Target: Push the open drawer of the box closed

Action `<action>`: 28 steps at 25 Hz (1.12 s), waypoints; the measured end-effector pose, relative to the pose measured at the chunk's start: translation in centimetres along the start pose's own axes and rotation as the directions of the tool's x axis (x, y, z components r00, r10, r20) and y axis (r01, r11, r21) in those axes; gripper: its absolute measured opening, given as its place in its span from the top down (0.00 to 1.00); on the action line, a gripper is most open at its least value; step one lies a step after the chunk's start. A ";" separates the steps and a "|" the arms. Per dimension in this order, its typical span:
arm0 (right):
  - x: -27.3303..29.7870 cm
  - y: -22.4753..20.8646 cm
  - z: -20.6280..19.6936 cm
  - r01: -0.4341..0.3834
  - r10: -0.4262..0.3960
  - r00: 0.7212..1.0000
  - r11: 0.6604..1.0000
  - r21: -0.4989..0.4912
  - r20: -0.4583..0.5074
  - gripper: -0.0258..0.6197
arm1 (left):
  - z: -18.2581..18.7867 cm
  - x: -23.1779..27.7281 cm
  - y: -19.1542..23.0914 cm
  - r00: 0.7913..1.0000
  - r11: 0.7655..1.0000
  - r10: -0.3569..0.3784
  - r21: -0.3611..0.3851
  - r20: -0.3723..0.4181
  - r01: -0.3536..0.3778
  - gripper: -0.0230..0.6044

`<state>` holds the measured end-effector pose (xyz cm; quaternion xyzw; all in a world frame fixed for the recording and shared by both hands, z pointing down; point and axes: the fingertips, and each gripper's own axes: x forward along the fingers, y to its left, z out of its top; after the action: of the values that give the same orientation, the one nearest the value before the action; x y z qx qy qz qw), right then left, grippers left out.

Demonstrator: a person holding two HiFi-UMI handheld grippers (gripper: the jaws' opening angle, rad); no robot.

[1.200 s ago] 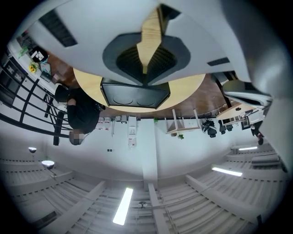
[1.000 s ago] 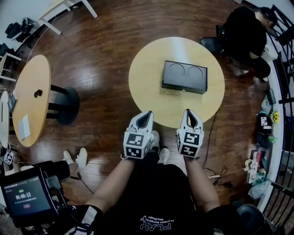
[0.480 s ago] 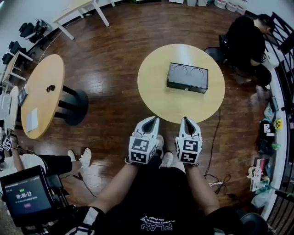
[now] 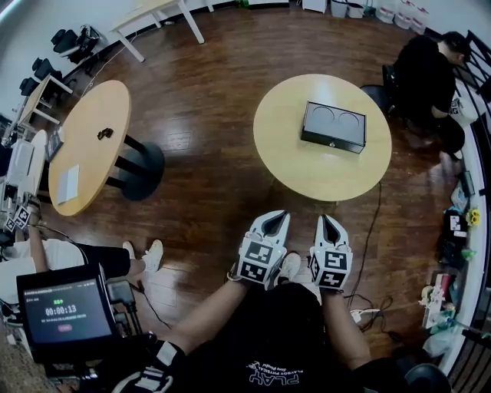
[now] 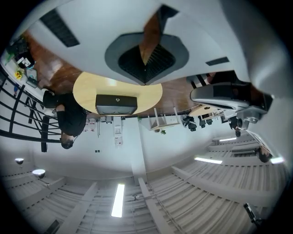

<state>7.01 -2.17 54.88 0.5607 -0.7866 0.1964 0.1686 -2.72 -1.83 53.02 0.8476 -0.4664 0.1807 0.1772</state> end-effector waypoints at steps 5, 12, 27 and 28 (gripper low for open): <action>-2.3 2.9 -1.5 0.010 -0.010 1.000 1.000 -0.016 0.020 0.95 | -1.0 -3.6 -0.2 0.999 0.999 -0.032 0.037 0.040 0.030 0.97; -7.1 8.1 -3.1 0.013 -0.011 0.999 0.999 -0.039 0.033 0.95 | -3.8 -10.3 -0.3 0.997 0.999 -0.046 0.018 0.059 0.045 0.97; -15.6 4.5 -5.0 0.077 -0.075 0.995 0.996 -0.038 0.069 0.95 | -3.3 -13.1 -9.1 0.992 0.996 -0.089 0.026 0.093 0.087 0.97; -15.8 4.3 -4.7 0.076 -0.072 0.994 0.996 -0.041 0.077 0.95 | -3.1 -13.0 -9.3 0.992 0.996 -0.083 0.028 0.098 0.080 0.97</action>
<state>8.12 14.29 50.75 0.5926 -0.7752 0.1513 0.1582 -1.73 13.78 48.34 0.8760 -0.4373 0.1366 0.1508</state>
